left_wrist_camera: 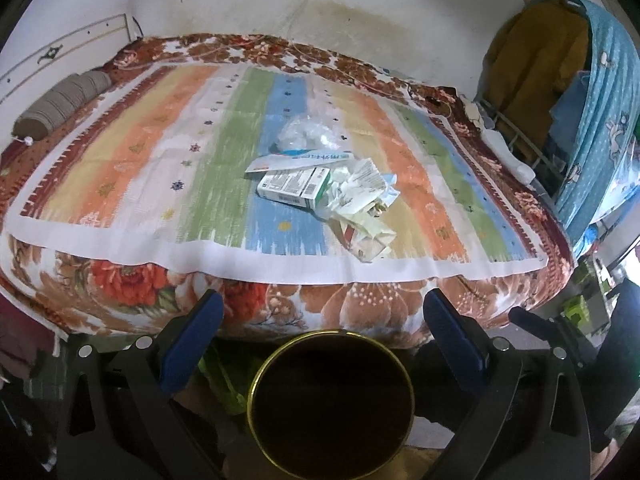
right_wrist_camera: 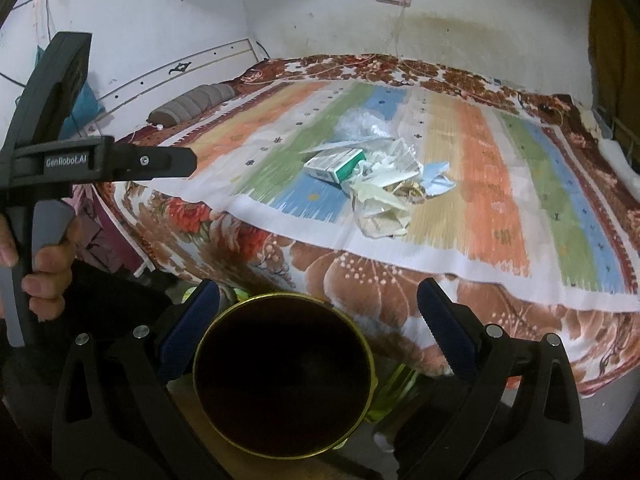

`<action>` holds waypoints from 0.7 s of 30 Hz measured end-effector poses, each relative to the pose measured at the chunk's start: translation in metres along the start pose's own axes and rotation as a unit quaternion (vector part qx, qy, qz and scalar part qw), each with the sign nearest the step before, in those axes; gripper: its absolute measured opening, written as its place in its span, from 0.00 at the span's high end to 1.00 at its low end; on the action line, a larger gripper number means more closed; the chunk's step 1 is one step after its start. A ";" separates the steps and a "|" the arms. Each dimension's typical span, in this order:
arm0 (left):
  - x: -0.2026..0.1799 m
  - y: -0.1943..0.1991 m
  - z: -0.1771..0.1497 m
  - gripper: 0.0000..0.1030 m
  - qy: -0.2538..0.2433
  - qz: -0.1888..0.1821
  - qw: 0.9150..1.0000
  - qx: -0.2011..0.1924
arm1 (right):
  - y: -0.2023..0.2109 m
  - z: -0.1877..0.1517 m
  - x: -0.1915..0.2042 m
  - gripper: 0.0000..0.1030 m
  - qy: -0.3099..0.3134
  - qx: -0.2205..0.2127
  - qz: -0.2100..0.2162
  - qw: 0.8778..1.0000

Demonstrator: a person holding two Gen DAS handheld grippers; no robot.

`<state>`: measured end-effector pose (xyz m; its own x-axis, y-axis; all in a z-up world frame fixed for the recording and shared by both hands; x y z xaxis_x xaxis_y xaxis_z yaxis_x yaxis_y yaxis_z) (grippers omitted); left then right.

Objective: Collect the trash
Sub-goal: 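Move both open tools forward over the trash pile on the bed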

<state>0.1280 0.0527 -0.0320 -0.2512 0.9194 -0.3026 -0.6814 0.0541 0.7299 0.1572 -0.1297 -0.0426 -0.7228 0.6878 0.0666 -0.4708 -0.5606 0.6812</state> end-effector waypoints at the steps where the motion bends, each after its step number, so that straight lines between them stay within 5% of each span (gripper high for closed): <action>1: 0.001 -0.002 0.004 0.06 0.005 -0.006 1.000 0.002 | -0.001 0.003 0.000 0.09 0.001 0.000 0.001 1.000; 7: 0.004 -0.013 0.025 0.06 0.007 0.001 1.000 -0.008 | -0.009 0.019 -0.006 0.09 0.000 -0.001 0.001 1.000; 21: 0.028 -0.046 0.078 0.06 0.085 -0.065 0.994 -0.022 | -0.040 0.047 -0.016 0.09 0.020 0.020 -0.017 0.999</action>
<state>0.2059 0.1063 -0.0256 -0.2696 0.8259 -0.4952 -0.7436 0.1482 0.6520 0.2114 -0.0970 -0.0370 -0.7269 0.6866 0.0138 -0.4753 -0.5174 0.7116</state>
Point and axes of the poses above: each gripper's, at about its wrist camera, not at the fingertips, and y roughly against the way its jaws point, x to its left, z to its top, the point moved 7 cm from there along -y, roughly the way its jaws point, and after that the axes turned 1 degree about -z, right-handed, at the moved point
